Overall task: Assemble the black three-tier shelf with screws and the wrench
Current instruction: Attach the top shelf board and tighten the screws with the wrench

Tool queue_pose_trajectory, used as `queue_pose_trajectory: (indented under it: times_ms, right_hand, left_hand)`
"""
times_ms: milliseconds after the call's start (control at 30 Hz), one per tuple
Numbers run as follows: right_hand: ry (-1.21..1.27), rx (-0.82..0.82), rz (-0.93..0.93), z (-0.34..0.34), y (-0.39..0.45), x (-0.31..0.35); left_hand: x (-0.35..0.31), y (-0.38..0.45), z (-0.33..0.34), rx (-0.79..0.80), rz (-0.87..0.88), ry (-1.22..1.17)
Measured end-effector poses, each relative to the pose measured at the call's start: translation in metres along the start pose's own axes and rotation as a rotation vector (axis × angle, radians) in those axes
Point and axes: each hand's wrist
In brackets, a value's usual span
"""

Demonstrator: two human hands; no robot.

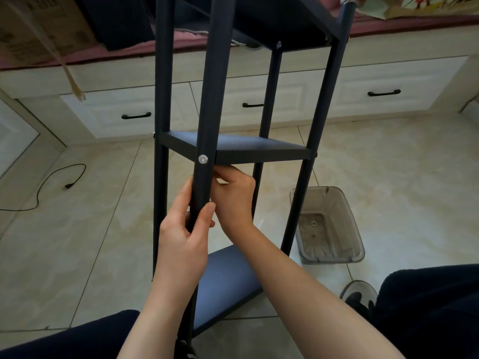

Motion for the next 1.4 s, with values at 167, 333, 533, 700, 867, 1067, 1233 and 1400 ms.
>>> queue_pose_trajectory:
  times_ms: [167, 333, 533, 700, 867, 1067, 1233, 1400]
  right_hand:
    - [0.038, 0.055, 0.016, -0.012, 0.003, -0.002]
    - [-0.09, 0.106, -0.011, -0.036, -0.011, -0.002]
    - [-0.195, 0.175, 0.04, -0.08, -0.021, -0.003]
    - [-0.259, 0.213, 0.081, -0.109, 0.002, -0.002]
    - [-0.318, 0.307, 0.031, -0.14, 0.025, 0.003]
    - [-0.404, 0.139, 0.271, -0.159, 0.084, -0.007]
    - [-0.336, 0.213, 0.497, -0.16, 0.108, -0.025]
    - [-0.146, 0.199, 0.547, -0.152, 0.12, -0.028]
  left_hand:
    - [0.001, 0.001, 0.001, -0.003, 0.009, 0.012]
    - [0.002, 0.0, 0.001, 0.0, 0.016, 0.013]
    - [0.006, 0.0, 0.001, -0.007, 0.014, 0.017]
    - [0.006, -0.003, -0.002, -0.016, -0.014, 0.006]
    - [0.009, -0.003, -0.006, -0.041, -0.046, 0.001]
    - [0.003, -0.004, -0.018, -0.082, -0.045, 0.066]
    - [-0.001, -0.004, -0.028, -0.114, -0.024, 0.175]
    - [-0.005, 0.001, -0.042, -0.181, -0.029, 0.29]
Point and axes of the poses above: each hand's wrist, its own y-axis towards the middle knuckle, its own z-axis out of the palm, x = y × z, and after that the axes turned 14 degrees about -z, right-handed
